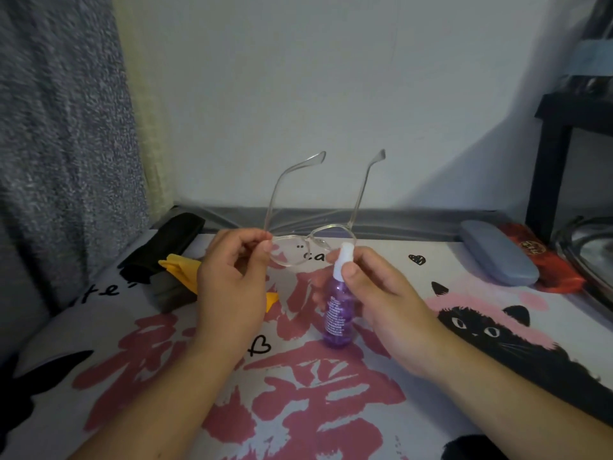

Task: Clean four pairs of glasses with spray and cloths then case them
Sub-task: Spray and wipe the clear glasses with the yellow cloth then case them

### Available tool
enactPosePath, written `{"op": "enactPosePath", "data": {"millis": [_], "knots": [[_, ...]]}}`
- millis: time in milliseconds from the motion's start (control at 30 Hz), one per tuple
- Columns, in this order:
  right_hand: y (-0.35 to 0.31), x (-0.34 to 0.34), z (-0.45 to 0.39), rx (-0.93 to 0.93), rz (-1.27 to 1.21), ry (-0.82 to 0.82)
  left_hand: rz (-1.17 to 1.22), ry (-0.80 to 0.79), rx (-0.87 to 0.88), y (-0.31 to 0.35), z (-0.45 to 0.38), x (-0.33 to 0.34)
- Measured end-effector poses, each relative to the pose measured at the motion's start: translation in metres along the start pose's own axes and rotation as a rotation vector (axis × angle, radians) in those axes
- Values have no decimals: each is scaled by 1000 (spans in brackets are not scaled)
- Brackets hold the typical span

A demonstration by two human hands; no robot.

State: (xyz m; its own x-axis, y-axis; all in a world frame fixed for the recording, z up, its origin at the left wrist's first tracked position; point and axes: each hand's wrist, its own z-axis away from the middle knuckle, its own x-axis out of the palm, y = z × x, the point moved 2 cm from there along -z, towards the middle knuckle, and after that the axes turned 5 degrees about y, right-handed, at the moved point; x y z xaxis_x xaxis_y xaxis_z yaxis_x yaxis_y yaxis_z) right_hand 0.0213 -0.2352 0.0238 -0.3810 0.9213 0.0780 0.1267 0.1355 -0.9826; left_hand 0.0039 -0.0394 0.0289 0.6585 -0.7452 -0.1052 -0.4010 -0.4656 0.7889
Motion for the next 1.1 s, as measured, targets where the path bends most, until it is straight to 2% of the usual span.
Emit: {"op": "enactPosePath", "data": {"millis": [100,200,400,500,700,933,1100], "knots": [[10,7,1,149,-98,-45,-45,-18,103,5,1,-1],[3,8,1,209,-262,-50,-97,-41,221,10,3,-2],[-21,-1,2,119,-178,-4,-123,-43,369,11,6,0],[-25,-4,2,165,-188,-30,-108,-62,397,10,6,1],[-22,-12,3,383,-119,-12,-155,-115,455,12,8,3],[-23,-19,-5,402,54,68,-176,-239,429,11,14,9],[-51,-23,15,432,167,20,-192,-287,353,36,32,0]]}}
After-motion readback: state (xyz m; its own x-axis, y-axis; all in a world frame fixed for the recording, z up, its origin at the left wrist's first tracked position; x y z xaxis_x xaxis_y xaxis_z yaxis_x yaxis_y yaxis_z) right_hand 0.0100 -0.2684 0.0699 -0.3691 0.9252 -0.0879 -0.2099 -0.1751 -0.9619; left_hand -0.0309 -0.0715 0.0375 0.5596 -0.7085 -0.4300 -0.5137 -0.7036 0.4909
